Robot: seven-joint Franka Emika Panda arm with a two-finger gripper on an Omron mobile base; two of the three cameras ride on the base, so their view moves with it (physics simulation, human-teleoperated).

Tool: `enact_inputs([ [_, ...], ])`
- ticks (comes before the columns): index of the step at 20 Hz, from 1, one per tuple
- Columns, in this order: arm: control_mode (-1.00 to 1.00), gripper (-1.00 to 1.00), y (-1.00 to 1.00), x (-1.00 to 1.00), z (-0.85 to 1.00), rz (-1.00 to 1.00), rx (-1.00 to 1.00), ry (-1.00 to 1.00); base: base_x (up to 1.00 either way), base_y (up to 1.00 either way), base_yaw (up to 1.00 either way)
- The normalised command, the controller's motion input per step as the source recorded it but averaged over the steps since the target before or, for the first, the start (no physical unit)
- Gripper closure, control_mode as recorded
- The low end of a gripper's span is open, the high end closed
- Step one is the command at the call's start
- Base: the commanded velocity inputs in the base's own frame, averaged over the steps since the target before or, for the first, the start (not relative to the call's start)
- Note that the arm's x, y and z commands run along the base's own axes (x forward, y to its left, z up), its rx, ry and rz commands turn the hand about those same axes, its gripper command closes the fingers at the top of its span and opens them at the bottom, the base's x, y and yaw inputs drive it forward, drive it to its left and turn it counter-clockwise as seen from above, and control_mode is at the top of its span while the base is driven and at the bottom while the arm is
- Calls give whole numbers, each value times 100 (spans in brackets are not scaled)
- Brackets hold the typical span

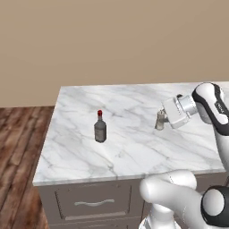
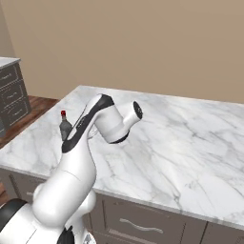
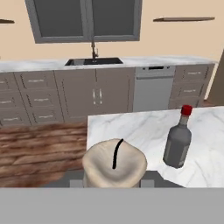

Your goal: Get the candle and the liquor from the cabinet and move them to the dining counter.

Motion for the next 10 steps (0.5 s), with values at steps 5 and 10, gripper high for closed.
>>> enact_inputs([
  [5, -100, 100, 13, 19, -30, 0, 0, 7, 0, 0, 0],
  [10, -100, 100, 9, 8, -26, 0, 0, 5, 0, 0, 0],
])
